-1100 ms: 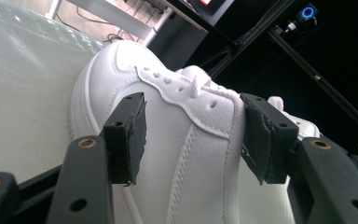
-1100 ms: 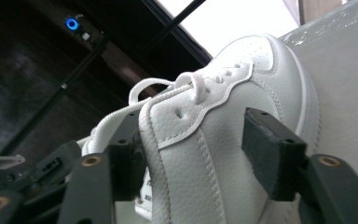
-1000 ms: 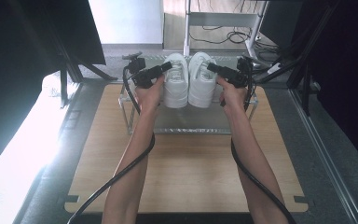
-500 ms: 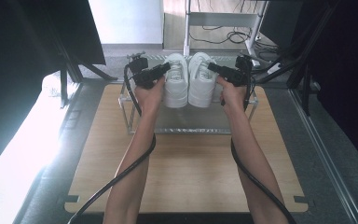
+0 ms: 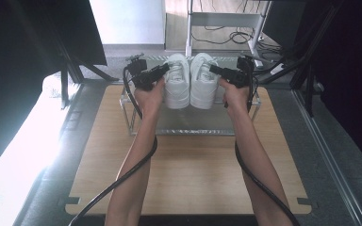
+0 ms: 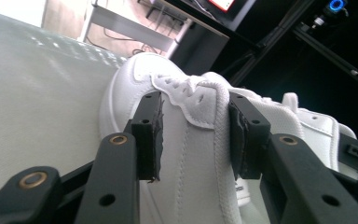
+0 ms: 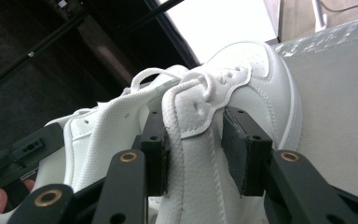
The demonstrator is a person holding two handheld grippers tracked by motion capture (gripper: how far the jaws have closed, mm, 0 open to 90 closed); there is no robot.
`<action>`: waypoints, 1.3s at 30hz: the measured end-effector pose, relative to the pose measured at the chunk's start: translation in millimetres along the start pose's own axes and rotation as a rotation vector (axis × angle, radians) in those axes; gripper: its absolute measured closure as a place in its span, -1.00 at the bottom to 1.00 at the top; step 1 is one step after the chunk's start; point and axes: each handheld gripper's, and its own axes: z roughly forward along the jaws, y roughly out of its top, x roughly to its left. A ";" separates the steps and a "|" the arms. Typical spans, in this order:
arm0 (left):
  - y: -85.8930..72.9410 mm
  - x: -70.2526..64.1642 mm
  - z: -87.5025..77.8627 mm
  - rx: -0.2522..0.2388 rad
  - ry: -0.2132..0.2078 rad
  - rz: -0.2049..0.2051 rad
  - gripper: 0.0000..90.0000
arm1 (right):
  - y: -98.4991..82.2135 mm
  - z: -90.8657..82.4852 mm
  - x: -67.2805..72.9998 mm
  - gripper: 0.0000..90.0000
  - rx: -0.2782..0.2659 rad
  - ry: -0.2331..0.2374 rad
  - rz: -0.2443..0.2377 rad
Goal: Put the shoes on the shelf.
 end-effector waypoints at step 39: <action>-2.0 27.4 -25.8 0.018 -0.223 -0.072 -0.52 | -16.5 -19.3 -29.2 -0.50 -0.042 0.223 0.076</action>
